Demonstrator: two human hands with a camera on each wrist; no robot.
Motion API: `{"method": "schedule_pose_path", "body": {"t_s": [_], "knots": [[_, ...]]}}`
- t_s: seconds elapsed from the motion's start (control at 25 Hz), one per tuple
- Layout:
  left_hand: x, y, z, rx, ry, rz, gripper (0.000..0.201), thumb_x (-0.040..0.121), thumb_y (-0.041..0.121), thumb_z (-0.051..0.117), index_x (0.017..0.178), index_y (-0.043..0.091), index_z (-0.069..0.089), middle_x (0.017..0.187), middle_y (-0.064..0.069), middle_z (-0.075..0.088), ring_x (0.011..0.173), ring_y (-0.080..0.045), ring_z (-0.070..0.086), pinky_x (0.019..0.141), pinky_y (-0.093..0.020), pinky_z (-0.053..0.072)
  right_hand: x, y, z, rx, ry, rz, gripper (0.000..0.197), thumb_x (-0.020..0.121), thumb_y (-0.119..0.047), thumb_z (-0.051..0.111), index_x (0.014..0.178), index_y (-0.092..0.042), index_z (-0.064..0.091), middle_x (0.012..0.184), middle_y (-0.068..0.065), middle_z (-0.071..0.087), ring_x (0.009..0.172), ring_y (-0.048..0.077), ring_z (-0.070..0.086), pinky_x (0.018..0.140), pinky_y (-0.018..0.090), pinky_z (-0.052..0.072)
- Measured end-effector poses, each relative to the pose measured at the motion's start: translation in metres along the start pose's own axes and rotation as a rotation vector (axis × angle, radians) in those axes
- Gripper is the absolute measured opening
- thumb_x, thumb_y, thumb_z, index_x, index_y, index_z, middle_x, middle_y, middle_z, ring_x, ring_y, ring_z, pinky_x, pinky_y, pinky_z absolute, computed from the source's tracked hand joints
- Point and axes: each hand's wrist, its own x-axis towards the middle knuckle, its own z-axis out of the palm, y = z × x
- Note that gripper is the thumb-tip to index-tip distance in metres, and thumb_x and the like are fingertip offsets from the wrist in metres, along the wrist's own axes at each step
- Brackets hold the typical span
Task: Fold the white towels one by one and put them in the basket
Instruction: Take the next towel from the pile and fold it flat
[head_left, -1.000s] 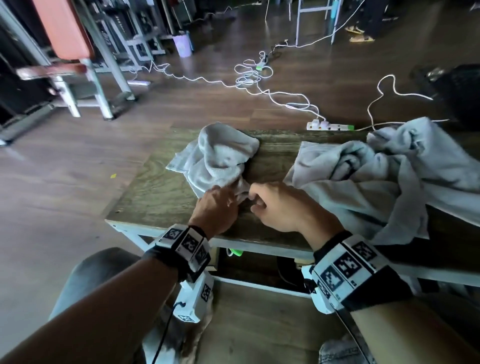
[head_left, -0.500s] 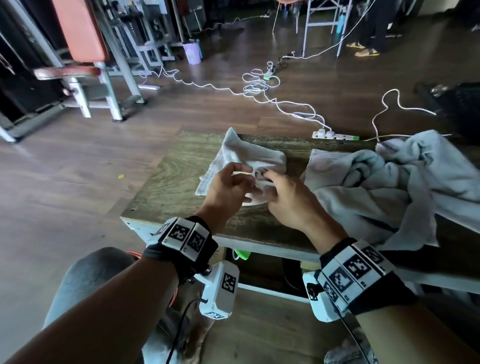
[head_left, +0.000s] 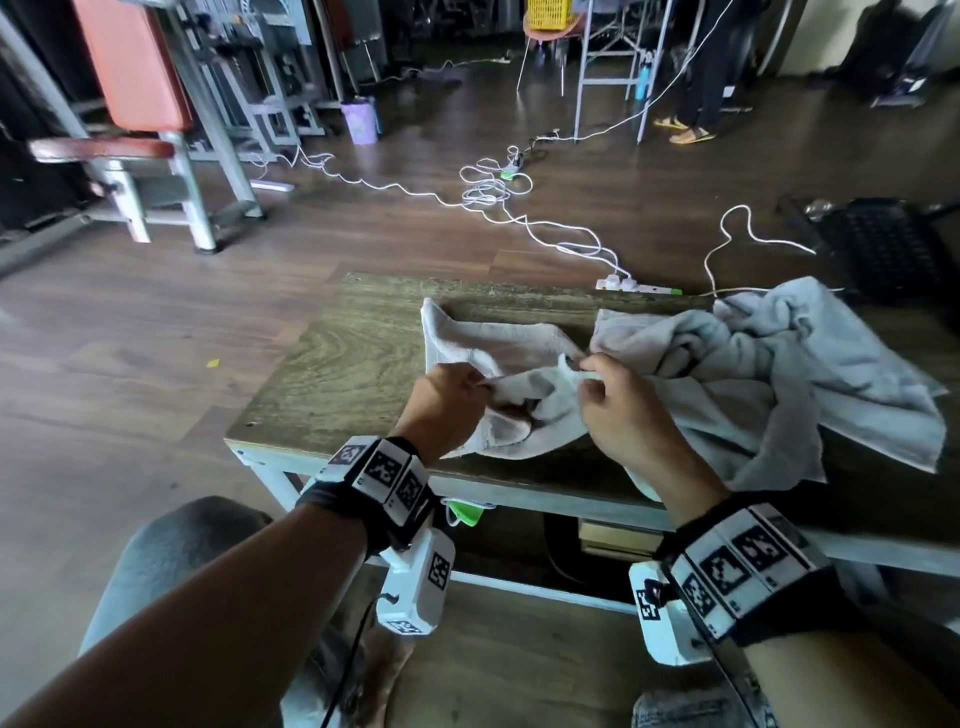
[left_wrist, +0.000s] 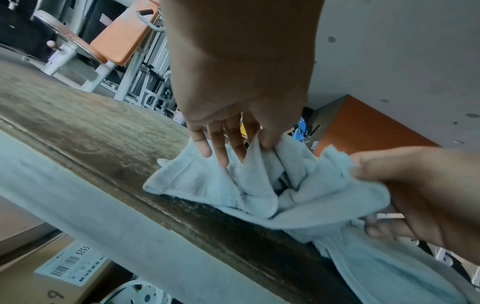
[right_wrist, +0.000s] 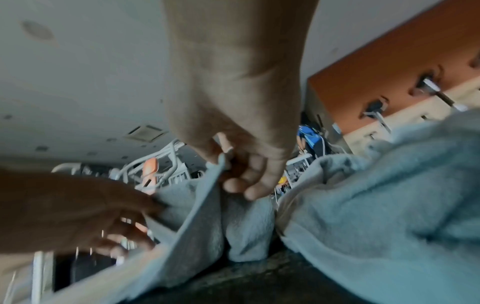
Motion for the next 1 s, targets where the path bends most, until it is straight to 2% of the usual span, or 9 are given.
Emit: {"method": "schedule_pose_path", "body": {"t_s": [0.08, 0.16, 0.24, 0.36, 0.44, 0.6, 0.72, 0.84, 1.0], "knots": [[0.004, 0.001, -0.011, -0.047, 0.072, 0.030, 0.012, 0.089, 0.013, 0.058, 0.088, 0.010, 0.069, 0.075, -0.009, 0.071, 0.069, -0.027, 0.066, 0.061, -0.029, 0.051, 0.002, 0.006, 0.004, -0.326, 0.104, -0.057, 0.042, 0.093, -0.020, 0.054, 0.134, -0.014, 0.047, 0.119, 0.012, 0.059, 0.111, 0.033, 0.055, 0.081, 0.038, 0.046], [0.005, 0.006, -0.020, -0.047, 0.075, 0.105, 0.013, 0.091, 0.011, 0.056, 0.088, 0.019, 0.066, 0.067, 0.000, 0.064, 0.061, -0.017, 0.060, 0.057, -0.018, 0.046, 0.005, 0.004, 0.015, -0.329, 0.130, -0.192, 0.060, 0.089, -0.032, 0.061, 0.142, -0.012, 0.042, 0.130, 0.014, 0.049, 0.123, 0.034, 0.044, 0.096, 0.044, 0.041], [0.006, 0.011, -0.024, -0.012, 0.033, 0.201, 0.014, 0.092, 0.010, 0.056, 0.091, 0.020, 0.066, 0.065, 0.003, 0.058, 0.057, -0.013, 0.051, 0.052, -0.015, 0.038, 0.012, -0.002, 0.031, -0.269, 0.060, -0.318, 0.058, 0.086, -0.050, 0.058, 0.135, -0.019, 0.053, 0.127, 0.009, 0.051, 0.123, 0.031, 0.041, 0.102, 0.045, 0.036], [0.005, 0.015, -0.026, 0.094, -0.004, 0.284, 0.008, 0.091, 0.020, 0.055, 0.093, 0.017, 0.063, 0.072, 0.003, 0.059, 0.060, -0.009, 0.052, 0.052, -0.010, 0.037, 0.016, -0.017, 0.039, -0.361, 0.135, -0.384, 0.025, 0.089, -0.041, 0.058, 0.103, -0.022, 0.069, 0.111, 0.002, 0.059, 0.112, 0.028, 0.046, 0.094, 0.044, 0.041], [0.008, 0.006, -0.027, 0.226, 0.043, 0.321, 0.018, 0.082, 0.030, 0.053, 0.092, 0.018, 0.061, 0.079, 0.001, 0.060, 0.065, -0.017, 0.054, 0.057, -0.022, 0.045, 0.016, -0.028, 0.031, -0.307, 0.246, -0.393, 0.018, 0.090, -0.030, 0.054, 0.096, -0.021, 0.068, 0.099, 0.001, 0.063, 0.100, 0.027, 0.053, 0.084, 0.041, 0.044], [0.014, -0.014, -0.033, 0.300, 0.080, 0.145, 0.013, 0.084, 0.020, 0.061, 0.082, 0.010, 0.069, 0.074, -0.007, 0.069, 0.064, -0.027, 0.064, 0.058, -0.035, 0.055, 0.020, -0.042, 0.008, -0.124, 0.411, -0.263, 0.019, 0.086, -0.024, 0.047, 0.093, -0.019, 0.064, 0.088, 0.005, 0.067, 0.084, 0.031, 0.060, 0.067, 0.034, 0.043], [0.012, -0.016, -0.030, 0.257, 0.070, 0.094, 0.035, 0.088, 0.022, 0.060, 0.055, 0.011, 0.055, 0.050, 0.000, 0.053, 0.044, -0.013, 0.049, 0.040, -0.014, 0.037, 0.019, -0.032, -0.001, -0.310, 0.252, -0.060, 0.029, 0.087, -0.029, 0.054, 0.114, -0.021, 0.061, 0.110, 0.008, 0.067, 0.106, 0.035, 0.056, 0.082, 0.039, 0.044], [0.008, -0.005, -0.021, 0.127, 0.041, 0.173, 0.037, 0.092, 0.023, 0.055, 0.056, 0.017, 0.048, 0.050, 0.006, 0.045, 0.045, -0.008, 0.037, 0.039, -0.013, 0.029, 0.013, -0.028, 0.004, -0.326, -0.032, -0.151, 0.055, 0.082, -0.050, 0.063, 0.131, -0.029, 0.050, 0.125, 0.003, 0.059, 0.118, 0.032, 0.047, 0.093, 0.044, 0.045], [-0.002, 0.021, -0.010, 0.092, -0.033, 0.346, 0.021, 0.095, 0.016, 0.057, 0.077, 0.006, 0.060, 0.063, -0.002, 0.053, 0.054, -0.012, 0.040, 0.046, -0.013, 0.031, 0.005, -0.034, 0.017, -0.386, 0.057, -0.282, 0.020, 0.088, -0.044, 0.051, 0.087, -0.026, 0.059, 0.101, -0.001, 0.062, 0.102, 0.028, 0.053, 0.080, 0.039, 0.045]]}}
